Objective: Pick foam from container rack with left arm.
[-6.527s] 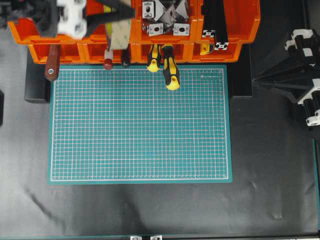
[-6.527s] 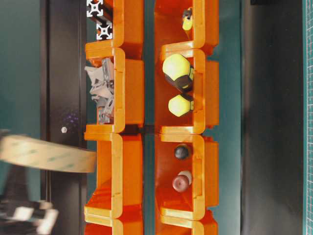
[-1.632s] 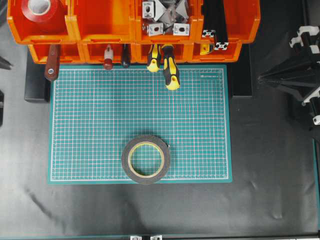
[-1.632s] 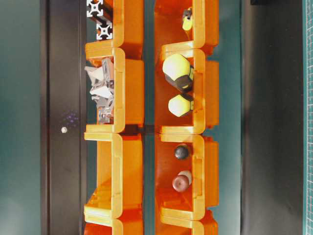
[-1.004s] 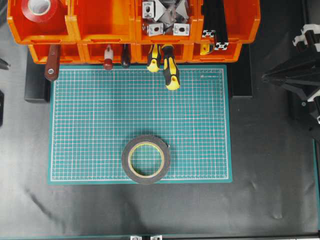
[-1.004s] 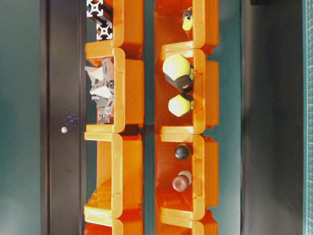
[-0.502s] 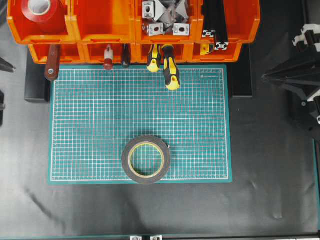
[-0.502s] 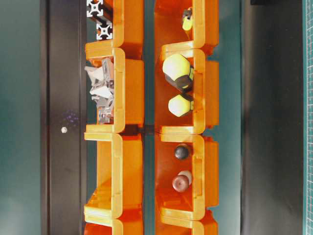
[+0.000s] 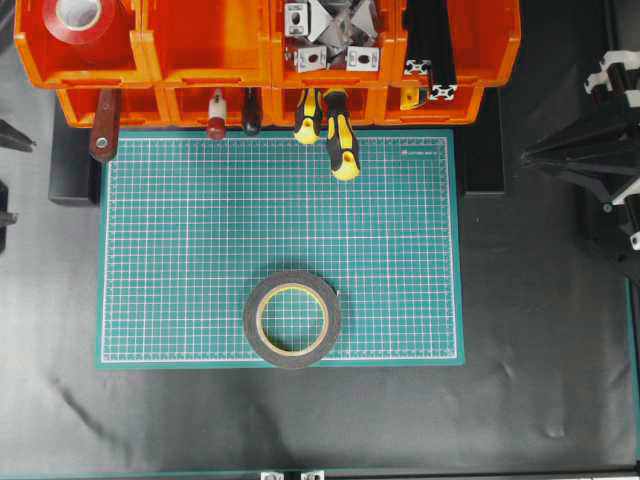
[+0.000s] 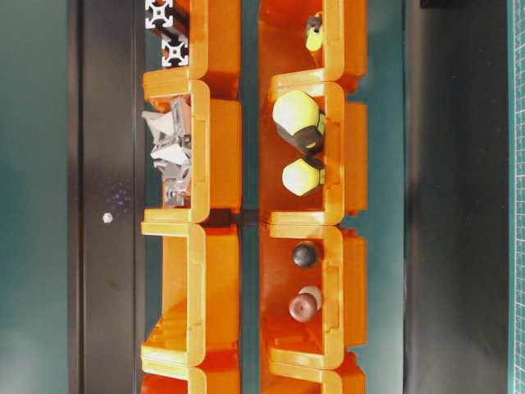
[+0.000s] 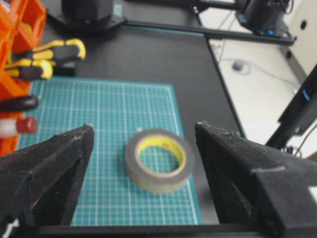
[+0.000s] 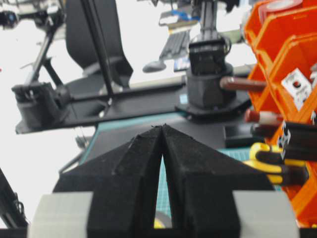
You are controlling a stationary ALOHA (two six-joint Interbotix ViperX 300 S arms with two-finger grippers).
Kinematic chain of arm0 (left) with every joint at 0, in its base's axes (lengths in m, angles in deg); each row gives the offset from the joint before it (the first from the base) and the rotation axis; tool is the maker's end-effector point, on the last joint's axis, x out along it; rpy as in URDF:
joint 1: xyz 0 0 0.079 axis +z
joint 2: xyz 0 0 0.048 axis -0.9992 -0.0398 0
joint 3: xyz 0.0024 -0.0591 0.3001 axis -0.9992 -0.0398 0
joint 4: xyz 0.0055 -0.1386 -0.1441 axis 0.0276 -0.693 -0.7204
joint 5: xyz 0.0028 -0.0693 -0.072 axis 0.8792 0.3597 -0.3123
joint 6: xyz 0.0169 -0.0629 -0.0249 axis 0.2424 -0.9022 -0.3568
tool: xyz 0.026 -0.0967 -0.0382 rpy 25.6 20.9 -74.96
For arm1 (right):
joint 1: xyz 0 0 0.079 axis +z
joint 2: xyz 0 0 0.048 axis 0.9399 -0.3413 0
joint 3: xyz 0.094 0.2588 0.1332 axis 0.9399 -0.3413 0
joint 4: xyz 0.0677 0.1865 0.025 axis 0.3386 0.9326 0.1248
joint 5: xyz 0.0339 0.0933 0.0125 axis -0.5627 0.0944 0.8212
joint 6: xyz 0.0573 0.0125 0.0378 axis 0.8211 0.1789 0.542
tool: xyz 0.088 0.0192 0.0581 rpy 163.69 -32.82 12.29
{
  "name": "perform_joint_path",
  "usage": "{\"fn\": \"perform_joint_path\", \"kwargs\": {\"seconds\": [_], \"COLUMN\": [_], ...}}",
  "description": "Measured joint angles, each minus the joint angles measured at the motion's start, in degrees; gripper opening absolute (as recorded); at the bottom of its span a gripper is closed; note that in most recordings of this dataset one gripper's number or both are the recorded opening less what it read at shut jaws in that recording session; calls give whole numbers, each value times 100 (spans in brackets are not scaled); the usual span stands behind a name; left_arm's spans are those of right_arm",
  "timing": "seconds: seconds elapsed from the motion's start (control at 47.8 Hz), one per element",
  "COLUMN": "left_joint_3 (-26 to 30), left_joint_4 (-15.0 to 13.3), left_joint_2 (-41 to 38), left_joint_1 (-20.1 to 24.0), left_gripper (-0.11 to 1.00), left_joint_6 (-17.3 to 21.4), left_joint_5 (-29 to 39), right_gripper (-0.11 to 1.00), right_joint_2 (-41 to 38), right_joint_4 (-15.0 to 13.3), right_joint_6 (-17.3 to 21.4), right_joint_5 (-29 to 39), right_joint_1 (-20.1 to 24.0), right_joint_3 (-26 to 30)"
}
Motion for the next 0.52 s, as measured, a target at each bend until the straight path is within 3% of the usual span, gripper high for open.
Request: {"fn": "perform_joint_path", "kwargs": {"seconds": [0.523], "left_joint_3": [-255], "left_joint_4": [9], "left_joint_2": [343], "left_joint_1": [0], "left_gripper": [79], "left_joint_6": [0], "left_joint_5": [-571], "right_gripper": [0], "right_joint_2": [79], "right_joint_4": [-9], "right_joint_6": [-26], "right_joint_5": [642], "right_joint_1": [9], "right_joint_3": [0]}}
